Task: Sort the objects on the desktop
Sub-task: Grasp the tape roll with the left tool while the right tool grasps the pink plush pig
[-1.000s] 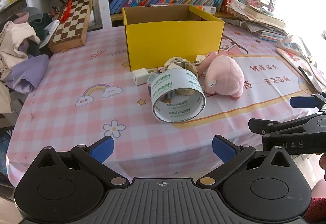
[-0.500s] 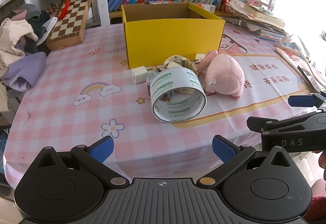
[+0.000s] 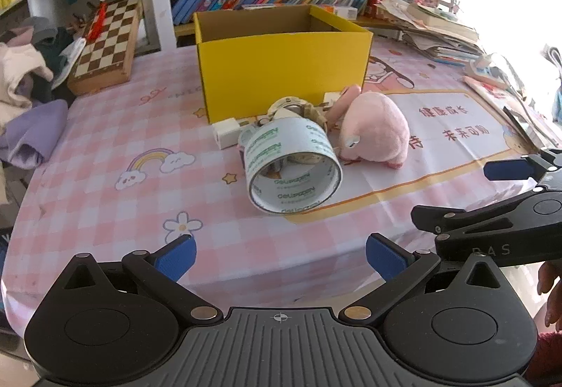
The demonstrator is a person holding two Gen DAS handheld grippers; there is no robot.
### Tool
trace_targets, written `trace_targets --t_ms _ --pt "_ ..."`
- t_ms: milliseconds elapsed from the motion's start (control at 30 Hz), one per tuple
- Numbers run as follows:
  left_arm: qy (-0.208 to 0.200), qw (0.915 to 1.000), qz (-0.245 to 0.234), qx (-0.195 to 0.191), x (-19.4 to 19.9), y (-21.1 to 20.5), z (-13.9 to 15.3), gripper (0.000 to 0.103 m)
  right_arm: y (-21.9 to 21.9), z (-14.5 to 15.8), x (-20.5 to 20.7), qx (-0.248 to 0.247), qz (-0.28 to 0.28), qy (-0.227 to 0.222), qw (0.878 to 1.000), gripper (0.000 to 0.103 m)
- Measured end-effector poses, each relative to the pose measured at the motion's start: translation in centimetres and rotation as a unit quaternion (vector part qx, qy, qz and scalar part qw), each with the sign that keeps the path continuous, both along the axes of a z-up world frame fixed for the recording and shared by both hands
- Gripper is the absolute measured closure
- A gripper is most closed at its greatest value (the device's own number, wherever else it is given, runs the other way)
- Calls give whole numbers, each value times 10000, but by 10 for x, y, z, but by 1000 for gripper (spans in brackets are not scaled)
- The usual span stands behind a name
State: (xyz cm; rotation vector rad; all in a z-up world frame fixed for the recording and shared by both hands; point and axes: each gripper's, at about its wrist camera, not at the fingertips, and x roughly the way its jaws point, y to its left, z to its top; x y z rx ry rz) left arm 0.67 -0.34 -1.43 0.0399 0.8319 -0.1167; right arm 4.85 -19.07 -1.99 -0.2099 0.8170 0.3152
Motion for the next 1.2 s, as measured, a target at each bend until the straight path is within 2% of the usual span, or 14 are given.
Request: trace_targets --t_ms 500,833,1000,1200 --pt "-66 9999 -65 -43 5 -1 0 0 1 0 1 95 90 -18 9999 0" --pt "-108 9997 -38 -209 21 -3 -2 0 -1 7 29 139 273 -106 9995 0" --pt "-108 9997 20 -204 30 -5 -6 0 -9 4 40 304 104 53 9995 0" --pt "-101 9999 49 -71 43 -9 -10 0 -9 5 65 466 177 122 9987 1"
